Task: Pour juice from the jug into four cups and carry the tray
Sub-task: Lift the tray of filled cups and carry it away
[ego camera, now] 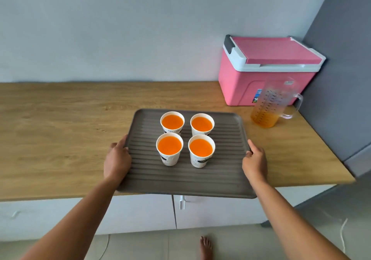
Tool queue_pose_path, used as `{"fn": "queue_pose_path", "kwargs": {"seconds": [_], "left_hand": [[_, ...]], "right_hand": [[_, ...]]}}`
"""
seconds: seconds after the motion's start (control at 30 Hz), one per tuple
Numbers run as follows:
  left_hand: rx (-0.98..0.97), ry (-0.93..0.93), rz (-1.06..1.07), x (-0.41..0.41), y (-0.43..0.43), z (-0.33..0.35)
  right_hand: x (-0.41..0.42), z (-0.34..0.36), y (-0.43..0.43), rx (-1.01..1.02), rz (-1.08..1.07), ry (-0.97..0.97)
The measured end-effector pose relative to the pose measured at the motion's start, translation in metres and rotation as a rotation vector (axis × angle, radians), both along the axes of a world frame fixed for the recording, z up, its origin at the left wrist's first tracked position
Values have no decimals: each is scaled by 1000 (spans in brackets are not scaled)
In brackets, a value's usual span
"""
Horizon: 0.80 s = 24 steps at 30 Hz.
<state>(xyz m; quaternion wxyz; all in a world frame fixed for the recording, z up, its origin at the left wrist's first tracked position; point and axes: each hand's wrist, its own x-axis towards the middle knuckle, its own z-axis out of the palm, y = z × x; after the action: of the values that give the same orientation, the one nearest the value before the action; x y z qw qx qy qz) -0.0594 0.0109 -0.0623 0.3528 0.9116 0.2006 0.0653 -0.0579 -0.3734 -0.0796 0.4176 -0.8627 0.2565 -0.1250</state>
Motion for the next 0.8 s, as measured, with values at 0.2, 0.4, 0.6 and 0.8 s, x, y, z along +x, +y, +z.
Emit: {"fn": "queue_pose_path", "kwargs": {"seconds": [0.2,0.4,0.6,0.8], "left_hand": [[-7,-13,-151,-36,-9,7],[5,-6,-274,-71,-35,9],[-25,-17,-405,-99,-77,5],[-36,-7,-527,-124,-124,4]], "right_hand": [[-87,6,-5,37,-104,3],[-168,11,-20,59,-236,-4],[-242,13,-46,3,-370,14],[-308,10,-75,-13,-498,10]]}}
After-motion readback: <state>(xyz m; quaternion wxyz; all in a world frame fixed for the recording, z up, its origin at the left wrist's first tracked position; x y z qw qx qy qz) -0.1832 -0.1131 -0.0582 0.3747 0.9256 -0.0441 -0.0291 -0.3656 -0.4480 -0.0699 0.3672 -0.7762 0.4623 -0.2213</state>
